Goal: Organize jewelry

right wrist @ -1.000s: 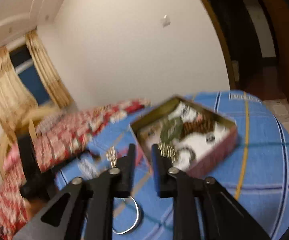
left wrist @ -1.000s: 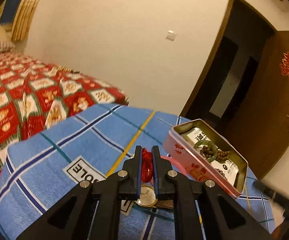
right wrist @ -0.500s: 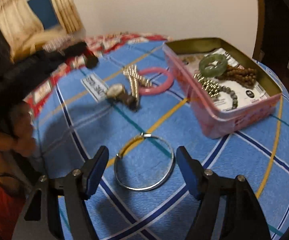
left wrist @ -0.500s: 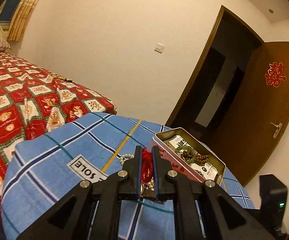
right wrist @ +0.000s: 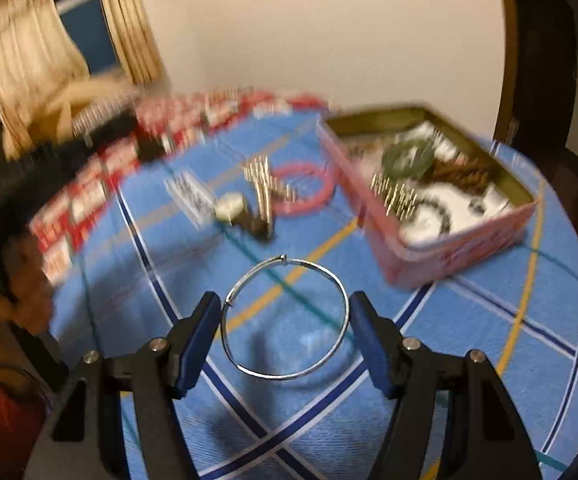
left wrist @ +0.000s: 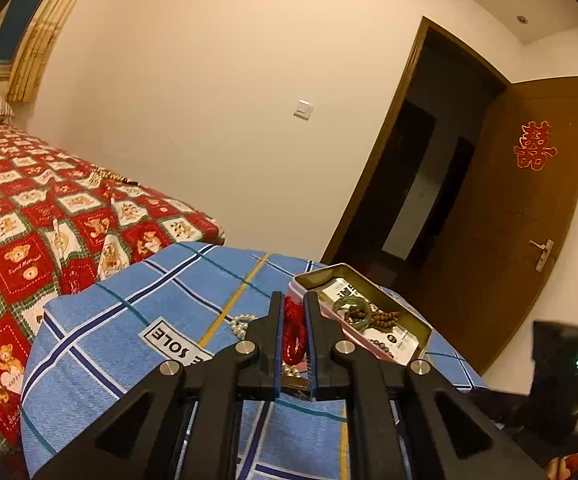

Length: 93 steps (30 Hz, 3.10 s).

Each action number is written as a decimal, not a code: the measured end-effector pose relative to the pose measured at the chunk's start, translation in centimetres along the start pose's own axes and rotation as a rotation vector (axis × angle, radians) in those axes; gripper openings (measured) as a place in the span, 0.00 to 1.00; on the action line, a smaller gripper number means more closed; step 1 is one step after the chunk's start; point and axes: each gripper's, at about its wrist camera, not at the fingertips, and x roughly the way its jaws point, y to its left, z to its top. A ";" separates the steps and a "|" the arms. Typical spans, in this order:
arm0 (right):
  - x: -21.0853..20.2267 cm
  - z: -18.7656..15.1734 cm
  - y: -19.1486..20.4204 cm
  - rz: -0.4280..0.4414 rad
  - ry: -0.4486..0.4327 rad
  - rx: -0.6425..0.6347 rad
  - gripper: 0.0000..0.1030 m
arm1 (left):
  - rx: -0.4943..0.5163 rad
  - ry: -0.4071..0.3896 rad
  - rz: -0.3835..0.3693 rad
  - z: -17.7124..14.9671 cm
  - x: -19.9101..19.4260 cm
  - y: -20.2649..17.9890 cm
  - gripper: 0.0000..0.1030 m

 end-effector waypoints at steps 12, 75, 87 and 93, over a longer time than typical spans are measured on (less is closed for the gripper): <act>-3.9 4.2 -6.1 -0.115 -0.260 0.129 0.67 | 0.079 0.027 -0.121 0.6 3.5 -5.2 0.08; -0.4 5.3 -8.3 -0.232 -0.379 0.224 0.77 | 0.061 0.017 0.341 -0.6 4.6 -0.2 0.68; 0.2 4.0 -5.0 -0.183 -0.335 0.165 0.74 | -0.020 -0.011 0.425 -0.7 0.8 2.8 0.68; 1.3 3.8 -2.8 -0.076 -0.263 0.108 0.61 | -0.066 -0.022 0.429 -0.8 0.0 3.7 0.68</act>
